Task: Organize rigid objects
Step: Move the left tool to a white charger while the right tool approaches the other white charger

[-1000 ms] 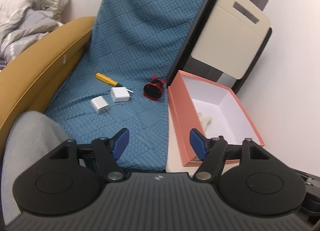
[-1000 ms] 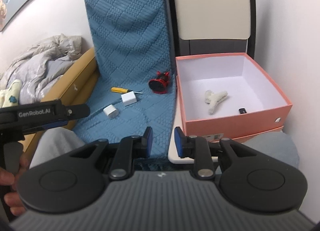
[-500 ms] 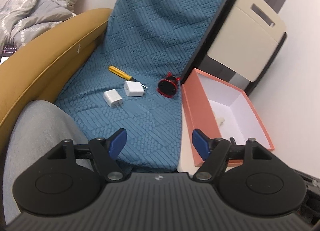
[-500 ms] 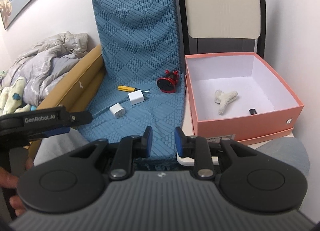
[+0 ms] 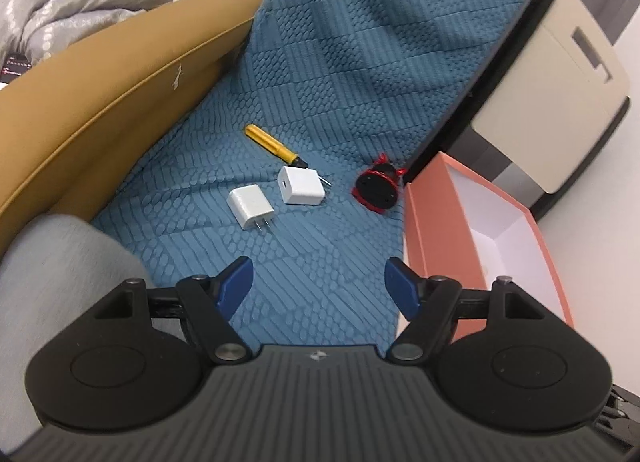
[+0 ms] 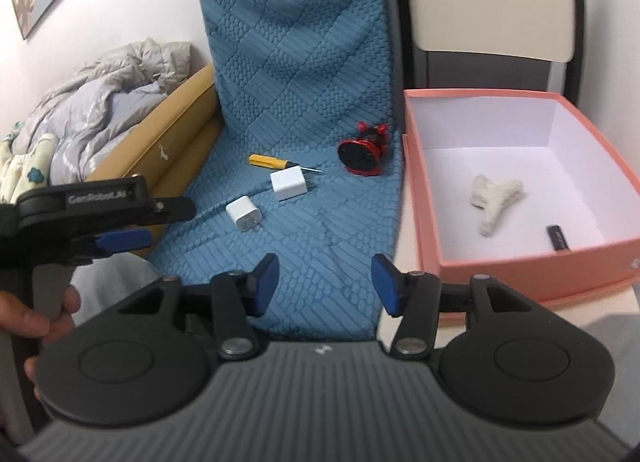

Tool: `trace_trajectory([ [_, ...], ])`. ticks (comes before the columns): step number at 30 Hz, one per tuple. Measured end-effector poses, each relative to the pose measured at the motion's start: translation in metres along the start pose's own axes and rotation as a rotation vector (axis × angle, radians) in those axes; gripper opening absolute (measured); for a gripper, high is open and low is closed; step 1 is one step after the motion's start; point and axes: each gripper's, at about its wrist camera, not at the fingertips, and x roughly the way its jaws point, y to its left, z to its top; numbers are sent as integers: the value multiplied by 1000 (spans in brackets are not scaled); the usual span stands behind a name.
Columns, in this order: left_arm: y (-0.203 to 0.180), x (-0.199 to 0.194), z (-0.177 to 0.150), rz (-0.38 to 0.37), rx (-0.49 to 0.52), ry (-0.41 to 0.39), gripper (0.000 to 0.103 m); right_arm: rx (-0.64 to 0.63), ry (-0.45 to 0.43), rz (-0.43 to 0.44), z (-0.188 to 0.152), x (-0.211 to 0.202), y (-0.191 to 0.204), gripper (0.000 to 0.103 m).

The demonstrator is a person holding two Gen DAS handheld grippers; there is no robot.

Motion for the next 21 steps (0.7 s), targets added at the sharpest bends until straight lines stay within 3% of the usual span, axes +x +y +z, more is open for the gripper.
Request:
trace_trajectory([
  [21,35,152,42,57,21,80,76,-129,78,87,34,156,14,52],
])
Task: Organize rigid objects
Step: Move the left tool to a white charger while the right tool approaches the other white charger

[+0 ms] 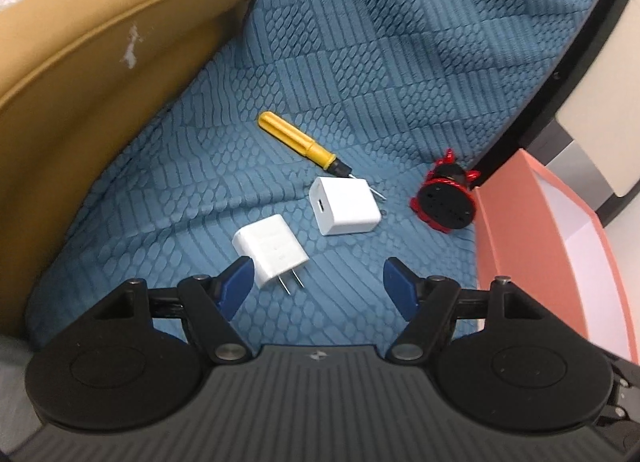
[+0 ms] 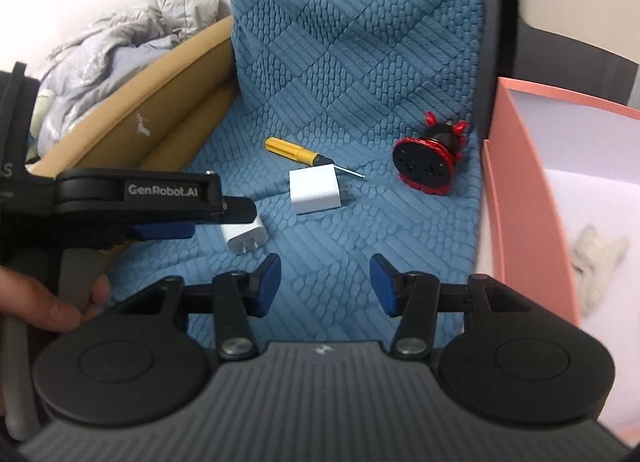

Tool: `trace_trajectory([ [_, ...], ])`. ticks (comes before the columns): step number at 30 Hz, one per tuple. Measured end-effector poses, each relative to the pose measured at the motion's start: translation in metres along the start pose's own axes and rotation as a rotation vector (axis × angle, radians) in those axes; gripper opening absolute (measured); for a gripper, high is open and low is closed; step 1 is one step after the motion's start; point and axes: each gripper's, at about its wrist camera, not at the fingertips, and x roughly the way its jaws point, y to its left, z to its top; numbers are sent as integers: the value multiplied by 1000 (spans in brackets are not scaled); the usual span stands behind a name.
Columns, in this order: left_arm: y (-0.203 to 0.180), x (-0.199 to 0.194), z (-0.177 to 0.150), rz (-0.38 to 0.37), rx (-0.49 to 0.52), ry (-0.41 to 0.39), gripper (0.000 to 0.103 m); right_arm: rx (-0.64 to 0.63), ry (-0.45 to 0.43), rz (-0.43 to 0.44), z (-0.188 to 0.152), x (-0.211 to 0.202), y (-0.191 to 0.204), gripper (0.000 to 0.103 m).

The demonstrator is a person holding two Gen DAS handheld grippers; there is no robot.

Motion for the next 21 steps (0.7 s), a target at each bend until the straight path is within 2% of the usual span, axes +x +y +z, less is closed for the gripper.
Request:
trace_trajectory([
  [5,14,27,7,0,-32,34,75,-38,13,-14,12,38,-1,52],
  [7,19,36,9,4,-51,50,68,-53,13,-8,16,52,-1,52],
  [13,33,55,17,33,-95,79,68,-146,30,-6,23,93,6,53],
  [17,35,59,21,35,-103,81,68,-193,16,-17,30,112,10,62],
  [21,35,61,24,42,-100,77,66,-198,34,15,34,130,7,66],
])
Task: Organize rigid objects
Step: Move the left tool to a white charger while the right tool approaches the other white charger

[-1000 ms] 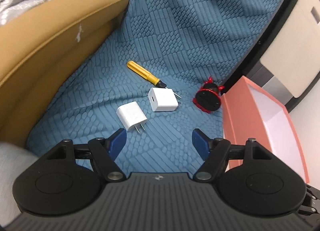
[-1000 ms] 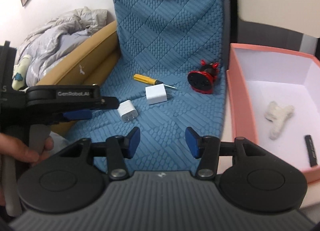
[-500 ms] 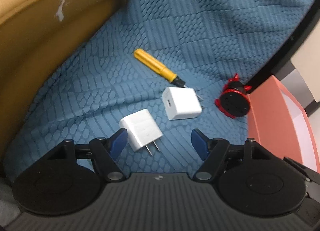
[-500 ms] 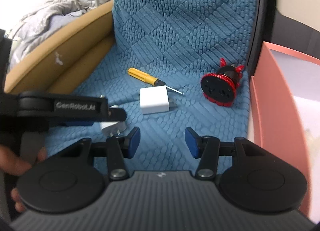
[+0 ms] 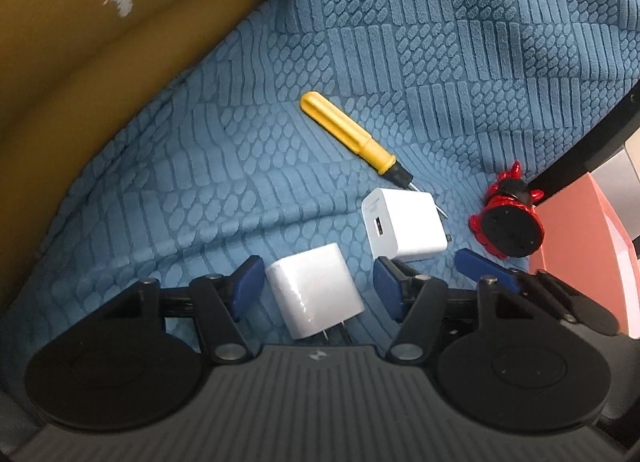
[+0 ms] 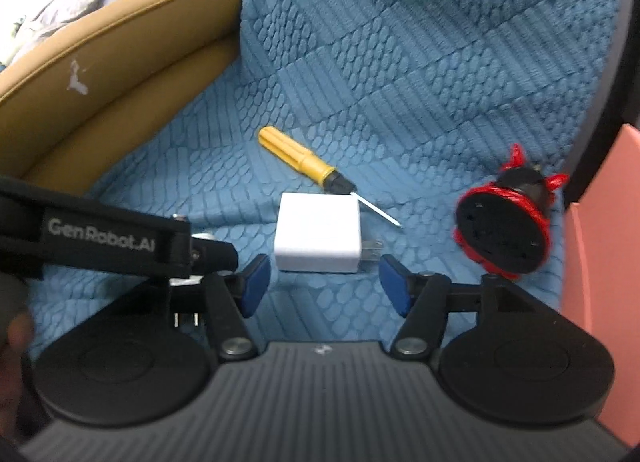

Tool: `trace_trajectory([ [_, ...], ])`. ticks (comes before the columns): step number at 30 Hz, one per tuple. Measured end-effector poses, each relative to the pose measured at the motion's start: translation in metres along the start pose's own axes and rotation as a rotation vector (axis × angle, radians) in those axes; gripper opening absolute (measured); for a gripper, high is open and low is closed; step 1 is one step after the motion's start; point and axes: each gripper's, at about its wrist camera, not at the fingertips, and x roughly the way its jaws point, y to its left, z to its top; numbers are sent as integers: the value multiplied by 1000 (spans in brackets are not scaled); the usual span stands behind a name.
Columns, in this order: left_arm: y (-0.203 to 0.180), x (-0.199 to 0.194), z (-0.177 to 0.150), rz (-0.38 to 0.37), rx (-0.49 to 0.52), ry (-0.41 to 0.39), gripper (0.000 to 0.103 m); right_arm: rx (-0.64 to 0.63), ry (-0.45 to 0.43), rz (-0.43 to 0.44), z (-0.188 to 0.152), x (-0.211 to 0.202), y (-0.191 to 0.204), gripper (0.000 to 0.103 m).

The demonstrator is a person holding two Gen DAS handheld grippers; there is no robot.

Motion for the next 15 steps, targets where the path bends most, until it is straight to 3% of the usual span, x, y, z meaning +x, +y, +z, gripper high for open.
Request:
trace_trajectory([
  [8,6,-1,3,-5,-36,-7,58,-36,-6,8,2,20,3,65],
  [11,8,-2,4,-14,-48,-6,57,-7,-17,-13,2,20,1,54],
  [15,8,-3,3,-17,-56,-9,58,50,-1,-4,3,15,-6,54],
])
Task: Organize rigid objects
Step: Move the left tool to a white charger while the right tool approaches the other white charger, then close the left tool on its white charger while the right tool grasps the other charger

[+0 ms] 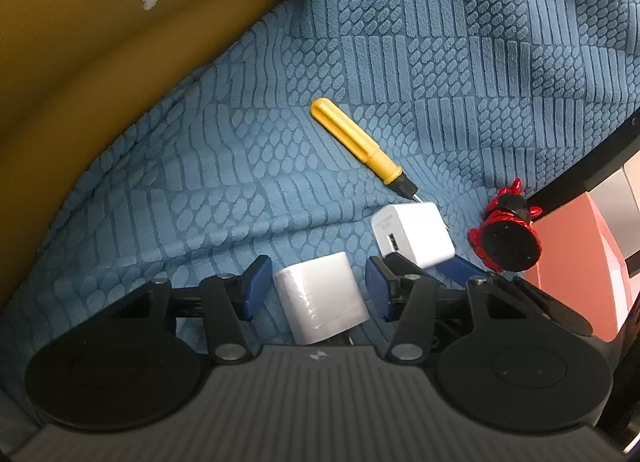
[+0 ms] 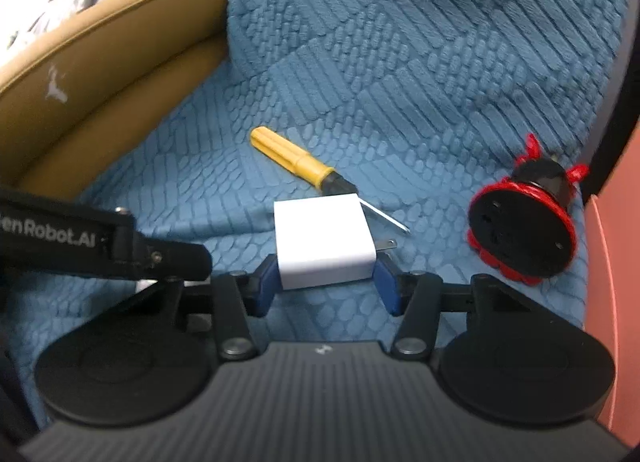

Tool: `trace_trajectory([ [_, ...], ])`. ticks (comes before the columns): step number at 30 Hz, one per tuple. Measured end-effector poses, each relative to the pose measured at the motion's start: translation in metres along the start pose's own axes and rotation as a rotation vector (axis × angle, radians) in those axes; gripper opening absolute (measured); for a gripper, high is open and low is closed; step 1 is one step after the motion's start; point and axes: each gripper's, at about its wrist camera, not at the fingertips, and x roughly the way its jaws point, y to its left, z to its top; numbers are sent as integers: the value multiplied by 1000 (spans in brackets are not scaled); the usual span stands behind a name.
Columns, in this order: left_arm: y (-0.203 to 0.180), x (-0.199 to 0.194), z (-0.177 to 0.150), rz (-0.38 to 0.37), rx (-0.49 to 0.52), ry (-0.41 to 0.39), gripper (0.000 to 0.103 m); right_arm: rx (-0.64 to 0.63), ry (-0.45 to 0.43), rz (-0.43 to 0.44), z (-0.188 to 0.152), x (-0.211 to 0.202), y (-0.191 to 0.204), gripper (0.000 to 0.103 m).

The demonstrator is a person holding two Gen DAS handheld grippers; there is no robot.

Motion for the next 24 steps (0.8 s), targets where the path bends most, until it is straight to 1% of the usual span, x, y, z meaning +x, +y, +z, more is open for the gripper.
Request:
trace_trajectory([
  [6,-2,-4,-4,11,7,-13,59,25,18,-41,-9,-19,-2,54],
  [8,-5,-6,-6,11,20,-17,63,37,27,-57,-14,-27,-3,54],
  [11,-12,-7,-10,24,50,-27,64,43,36,-77,-21,-38,0,54],
  [16,-22,-6,-18,88,118,-44,64,34,52,-124,-34,-55,7,54],
  [18,-25,-4,-20,109,137,-48,66,35,59,-144,-39,-61,10,54],
  [21,-32,0,-20,126,162,-49,70,48,71,-148,-44,-67,12,54],
  [24,-38,6,-22,159,197,-57,70,44,83,-154,-46,-69,13,55],
])
